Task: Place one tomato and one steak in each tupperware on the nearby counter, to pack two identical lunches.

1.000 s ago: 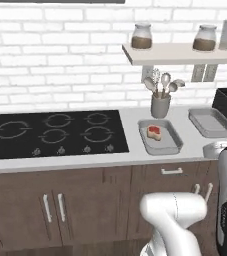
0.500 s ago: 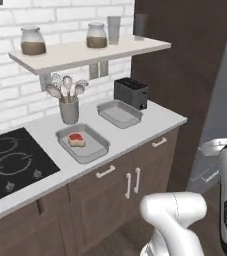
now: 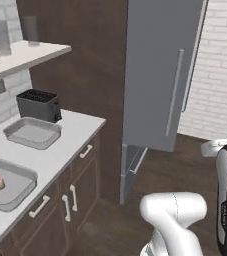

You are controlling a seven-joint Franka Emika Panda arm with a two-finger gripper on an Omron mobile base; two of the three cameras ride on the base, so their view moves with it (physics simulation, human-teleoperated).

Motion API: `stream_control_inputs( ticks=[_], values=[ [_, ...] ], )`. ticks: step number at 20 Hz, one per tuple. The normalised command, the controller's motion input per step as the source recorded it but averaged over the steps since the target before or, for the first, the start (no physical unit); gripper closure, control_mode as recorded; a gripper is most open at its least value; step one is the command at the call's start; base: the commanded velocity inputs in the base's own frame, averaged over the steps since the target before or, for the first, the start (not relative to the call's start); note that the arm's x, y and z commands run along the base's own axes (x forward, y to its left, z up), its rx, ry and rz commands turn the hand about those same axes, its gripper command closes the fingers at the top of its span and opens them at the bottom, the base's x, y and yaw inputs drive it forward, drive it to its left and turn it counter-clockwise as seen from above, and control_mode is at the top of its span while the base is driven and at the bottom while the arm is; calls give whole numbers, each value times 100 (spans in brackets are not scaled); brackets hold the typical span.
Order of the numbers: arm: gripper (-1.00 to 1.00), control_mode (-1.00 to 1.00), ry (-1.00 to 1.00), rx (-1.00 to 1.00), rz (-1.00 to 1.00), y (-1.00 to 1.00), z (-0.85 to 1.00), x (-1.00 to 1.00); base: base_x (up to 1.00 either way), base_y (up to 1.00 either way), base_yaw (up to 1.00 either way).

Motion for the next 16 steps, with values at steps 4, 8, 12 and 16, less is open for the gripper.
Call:
stream_control_inputs(
  ticks=[4, 8, 12, 16],
  values=[
    [-100, 100, 0, 0, 0, 0, 0, 0, 56, -75, -57],
    [-100, 100, 0, 0, 0, 0, 0, 0, 100, -52, -33],
    [-100, 100, 0, 0, 0, 0, 0, 0, 100, -42, -1],
    [-100, 100, 0, 0, 0, 0, 0, 0, 100, -66, 16]
  ],
)
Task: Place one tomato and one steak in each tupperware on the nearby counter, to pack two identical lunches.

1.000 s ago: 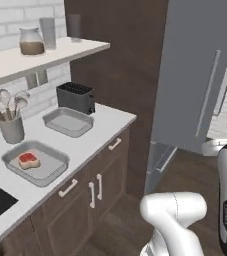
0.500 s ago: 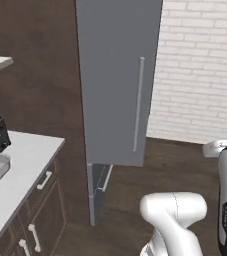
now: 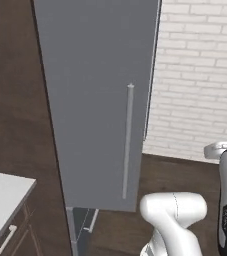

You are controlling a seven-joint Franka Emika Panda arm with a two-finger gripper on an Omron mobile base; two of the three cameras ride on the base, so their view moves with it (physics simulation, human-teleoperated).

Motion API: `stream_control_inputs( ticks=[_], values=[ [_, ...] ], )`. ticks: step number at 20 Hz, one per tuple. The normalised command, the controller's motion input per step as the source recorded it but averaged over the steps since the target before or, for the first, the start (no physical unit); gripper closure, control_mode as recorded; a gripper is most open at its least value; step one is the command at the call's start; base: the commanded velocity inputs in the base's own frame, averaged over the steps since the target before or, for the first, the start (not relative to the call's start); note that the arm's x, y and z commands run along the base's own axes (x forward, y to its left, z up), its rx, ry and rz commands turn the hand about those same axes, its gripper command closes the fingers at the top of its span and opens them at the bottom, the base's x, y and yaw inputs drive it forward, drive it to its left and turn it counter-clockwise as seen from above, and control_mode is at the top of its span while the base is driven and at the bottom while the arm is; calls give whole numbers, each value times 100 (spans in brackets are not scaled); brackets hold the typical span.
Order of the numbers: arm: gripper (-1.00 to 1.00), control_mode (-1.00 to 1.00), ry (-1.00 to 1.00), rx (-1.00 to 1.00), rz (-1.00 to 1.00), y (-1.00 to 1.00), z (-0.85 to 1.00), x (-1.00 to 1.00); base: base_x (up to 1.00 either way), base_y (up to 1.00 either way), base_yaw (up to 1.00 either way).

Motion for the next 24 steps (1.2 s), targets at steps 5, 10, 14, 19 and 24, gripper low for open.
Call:
stream_control_inputs(
  ticks=[5, 10, 14, 19, 24],
  values=[
    [-100, 100, 0, 0, 0, 0, 0, 0, 100, -56, 41],
    [-100, 100, 0, 0, 0, 0, 0, 0, 77, -60, 68],
    [-100, 100, 0, 0, 0, 0, 0, 0, 77, -24, 82],
    [-100, 100, 0, 0, 0, 0, 0, 0, 50, -26, 83],
    [-100, 100, 0, 0, 0, 0, 0, 0, -38, -8, 72]
  ],
)
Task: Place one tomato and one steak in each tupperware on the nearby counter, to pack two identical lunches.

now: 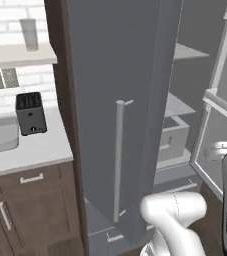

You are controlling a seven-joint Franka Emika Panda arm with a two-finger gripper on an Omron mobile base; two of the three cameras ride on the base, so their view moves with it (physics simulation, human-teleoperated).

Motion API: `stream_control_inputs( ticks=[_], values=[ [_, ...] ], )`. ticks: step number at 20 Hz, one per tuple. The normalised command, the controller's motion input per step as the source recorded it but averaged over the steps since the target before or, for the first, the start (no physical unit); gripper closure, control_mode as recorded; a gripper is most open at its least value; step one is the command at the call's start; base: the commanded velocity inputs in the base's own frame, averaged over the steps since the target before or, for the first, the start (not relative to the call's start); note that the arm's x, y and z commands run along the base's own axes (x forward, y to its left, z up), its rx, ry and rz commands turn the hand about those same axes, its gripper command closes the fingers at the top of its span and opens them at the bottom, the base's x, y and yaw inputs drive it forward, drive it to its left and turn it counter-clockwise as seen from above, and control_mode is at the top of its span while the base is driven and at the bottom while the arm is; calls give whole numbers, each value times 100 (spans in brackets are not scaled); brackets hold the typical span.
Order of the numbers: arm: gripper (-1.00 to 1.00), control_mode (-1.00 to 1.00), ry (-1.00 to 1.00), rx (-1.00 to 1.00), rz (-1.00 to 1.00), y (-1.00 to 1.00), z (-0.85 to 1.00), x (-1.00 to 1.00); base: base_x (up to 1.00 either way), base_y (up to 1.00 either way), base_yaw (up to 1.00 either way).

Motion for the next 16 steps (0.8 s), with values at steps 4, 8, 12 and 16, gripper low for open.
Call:
stream_control_inputs(
  ticks=[4, 8, 12, 16],
  values=[
    [-100, 100, 0, 0, 0, 0, 0, 0, -16, 0, 71],
    [-100, 100, 0, 0, 0, 0, 0, 0, 25, 15, 64],
    [-100, 100, 0, 0, 0, 0, 0, 0, -4, -3, 64],
    [-100, 100, 0, 0, 0, 0, 0, 0, -69, -2, 56]
  ],
)
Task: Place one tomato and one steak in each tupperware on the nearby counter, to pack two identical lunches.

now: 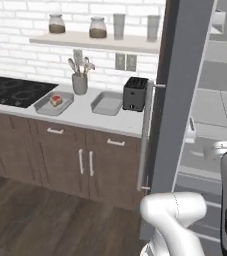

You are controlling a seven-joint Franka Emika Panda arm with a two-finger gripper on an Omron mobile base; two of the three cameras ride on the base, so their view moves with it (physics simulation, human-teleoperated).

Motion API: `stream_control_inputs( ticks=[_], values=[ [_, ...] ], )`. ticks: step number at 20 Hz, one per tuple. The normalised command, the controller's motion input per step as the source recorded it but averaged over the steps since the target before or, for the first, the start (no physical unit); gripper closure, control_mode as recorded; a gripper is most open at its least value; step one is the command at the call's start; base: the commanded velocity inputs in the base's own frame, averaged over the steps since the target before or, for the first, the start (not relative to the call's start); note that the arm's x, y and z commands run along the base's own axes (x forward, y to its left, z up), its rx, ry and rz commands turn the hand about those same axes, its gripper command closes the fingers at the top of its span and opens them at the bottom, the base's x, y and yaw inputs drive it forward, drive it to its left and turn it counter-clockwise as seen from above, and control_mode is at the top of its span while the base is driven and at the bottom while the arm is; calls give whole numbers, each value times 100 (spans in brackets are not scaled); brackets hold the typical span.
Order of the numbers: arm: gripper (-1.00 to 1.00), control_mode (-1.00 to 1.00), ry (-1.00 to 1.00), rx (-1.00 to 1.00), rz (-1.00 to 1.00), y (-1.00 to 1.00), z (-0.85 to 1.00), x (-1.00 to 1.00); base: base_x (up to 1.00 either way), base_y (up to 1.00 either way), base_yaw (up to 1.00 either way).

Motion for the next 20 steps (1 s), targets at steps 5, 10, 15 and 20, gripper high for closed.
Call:
stream_control_inputs(
  ticks=[5, 10, 15, 20],
  values=[
    [-100, 100, 0, 0, 0, 0, 0, 0, -61, -26, 24],
    [-100, 100, 0, 0, 0, 0, 0, 0, -13, -73, -19],
    [-100, 100, 0, 0, 0, 0, 0, 0, 34, -22, -28],
    [-100, 100, 0, 0, 0, 0, 0, 0, 52, 10, -32]
  ],
)
